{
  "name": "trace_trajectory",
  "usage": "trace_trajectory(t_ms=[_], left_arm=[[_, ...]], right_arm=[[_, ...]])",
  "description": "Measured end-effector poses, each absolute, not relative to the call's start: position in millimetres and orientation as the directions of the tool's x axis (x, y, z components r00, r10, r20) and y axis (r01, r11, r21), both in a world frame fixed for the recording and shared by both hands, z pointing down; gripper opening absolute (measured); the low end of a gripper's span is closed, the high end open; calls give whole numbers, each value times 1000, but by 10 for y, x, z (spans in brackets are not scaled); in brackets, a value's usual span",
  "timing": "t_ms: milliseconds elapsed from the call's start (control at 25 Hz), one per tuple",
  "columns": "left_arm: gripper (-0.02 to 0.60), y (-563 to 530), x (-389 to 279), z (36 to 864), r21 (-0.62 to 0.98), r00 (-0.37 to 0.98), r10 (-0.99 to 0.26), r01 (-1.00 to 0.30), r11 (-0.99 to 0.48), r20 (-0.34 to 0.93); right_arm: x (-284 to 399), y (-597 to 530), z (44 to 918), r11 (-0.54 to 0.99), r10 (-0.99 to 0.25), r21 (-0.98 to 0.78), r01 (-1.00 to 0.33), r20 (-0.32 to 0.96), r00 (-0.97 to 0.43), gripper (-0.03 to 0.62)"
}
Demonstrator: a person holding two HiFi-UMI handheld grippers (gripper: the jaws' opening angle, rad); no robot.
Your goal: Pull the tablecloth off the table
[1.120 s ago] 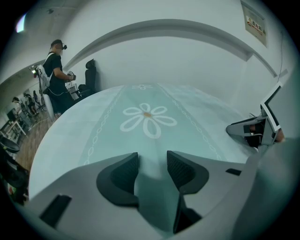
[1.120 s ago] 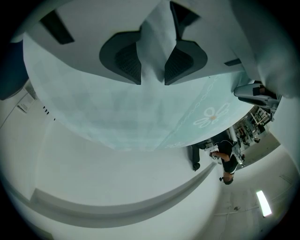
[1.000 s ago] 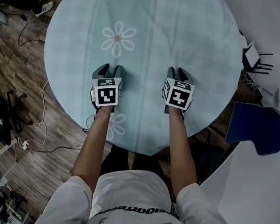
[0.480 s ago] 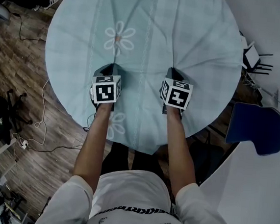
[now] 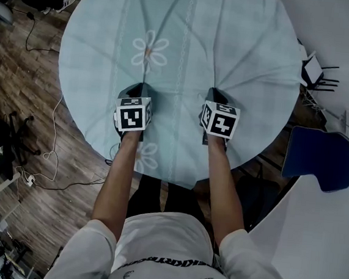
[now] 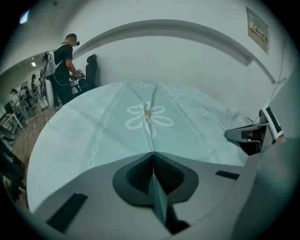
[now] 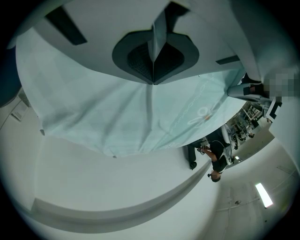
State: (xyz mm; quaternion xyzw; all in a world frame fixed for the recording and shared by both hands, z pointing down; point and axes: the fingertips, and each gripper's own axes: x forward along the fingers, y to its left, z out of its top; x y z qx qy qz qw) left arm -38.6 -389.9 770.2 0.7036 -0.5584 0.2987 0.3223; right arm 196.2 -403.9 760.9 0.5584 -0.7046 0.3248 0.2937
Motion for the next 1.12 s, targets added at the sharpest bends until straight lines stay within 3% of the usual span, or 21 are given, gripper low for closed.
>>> trace_trajectory(t_ms=[1120], left_arm=[[15, -2470, -459, 7674, 150, 222, -562, -974, -171, 797]], right_arm=[[1813, -2610, 7584, 218, -554, -116, -969, 803, -221, 35]])
